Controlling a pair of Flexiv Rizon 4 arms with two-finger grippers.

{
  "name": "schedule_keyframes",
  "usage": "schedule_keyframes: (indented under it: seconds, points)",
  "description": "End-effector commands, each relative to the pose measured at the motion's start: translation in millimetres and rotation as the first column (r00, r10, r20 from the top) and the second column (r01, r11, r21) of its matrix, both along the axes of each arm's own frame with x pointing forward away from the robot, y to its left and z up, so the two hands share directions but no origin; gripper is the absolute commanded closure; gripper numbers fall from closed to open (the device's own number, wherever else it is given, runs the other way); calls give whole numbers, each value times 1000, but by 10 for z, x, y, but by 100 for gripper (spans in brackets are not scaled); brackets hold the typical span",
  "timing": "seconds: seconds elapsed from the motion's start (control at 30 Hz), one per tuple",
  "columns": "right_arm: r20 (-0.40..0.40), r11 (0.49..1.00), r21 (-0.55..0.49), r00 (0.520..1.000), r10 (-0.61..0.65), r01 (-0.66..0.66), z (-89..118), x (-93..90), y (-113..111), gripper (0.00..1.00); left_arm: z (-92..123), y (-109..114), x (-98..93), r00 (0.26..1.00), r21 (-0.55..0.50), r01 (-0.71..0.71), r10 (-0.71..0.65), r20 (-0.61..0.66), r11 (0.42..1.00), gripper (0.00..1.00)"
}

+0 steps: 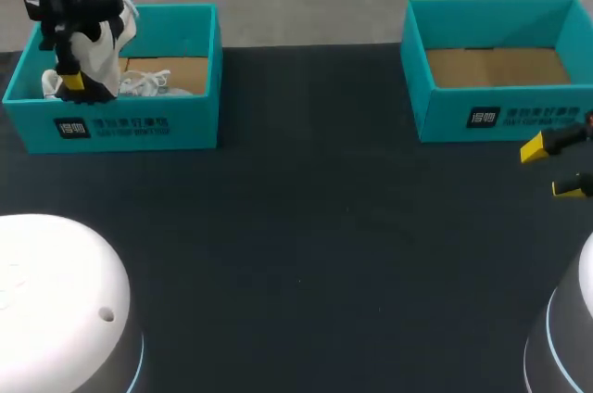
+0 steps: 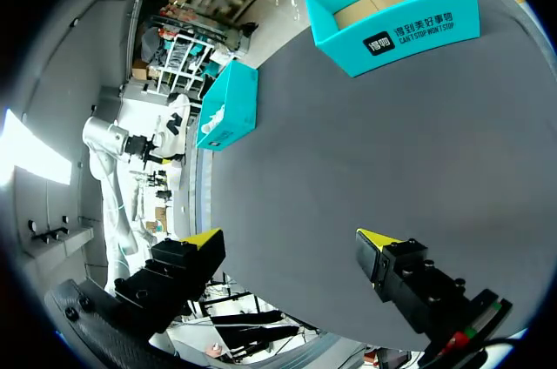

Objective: Take the shoe out of the shoebox, open the shoe tongue, remove and reinsert the insole, then place the shoe into the shoebox

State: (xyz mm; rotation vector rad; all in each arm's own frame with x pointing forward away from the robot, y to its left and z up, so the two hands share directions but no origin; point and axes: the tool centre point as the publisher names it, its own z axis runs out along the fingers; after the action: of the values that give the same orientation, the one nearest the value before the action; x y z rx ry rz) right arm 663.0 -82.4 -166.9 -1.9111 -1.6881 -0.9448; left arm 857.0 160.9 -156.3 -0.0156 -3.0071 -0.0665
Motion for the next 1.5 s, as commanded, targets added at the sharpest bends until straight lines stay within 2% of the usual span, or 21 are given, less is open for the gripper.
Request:
schedule_keyframes:
  seconds: [0.03,0.2,0.47,0.83,1.17,1.33,1.5]
  points:
    - [30,999,-3,999,-34,34,7,-102,-2,0,49,305,120,1000,-15,-17,17,8,1000,100]
    - [30,999,-3,999,-34,34,7,-102,-2,0,-3,653,410,993,52,-115,114,23,992,100]
    - [30,999,-3,999,-34,34,7,-102,-2,0,-62,1115,827,993,49,-120,119,11,992,100]
    - [30,999,-3,999,-34,34,7,-102,-2,0,-202,1504,1404,990,7,-139,139,20,990,100]
    - [30,999,-3,999,-34,34,7,-102,-2,0,-339,1576,1818,987,-28,-161,161,5,987,100]
    - [30,999,-3,999,-34,34,7,-102,-2,0,-374,1554,1985,986,9,-167,167,2,986,100]
    - [30,999,-3,999,-34,34,7,-102,-2,0,-406,1533,2030,980,9,-201,201,-11,980,100]
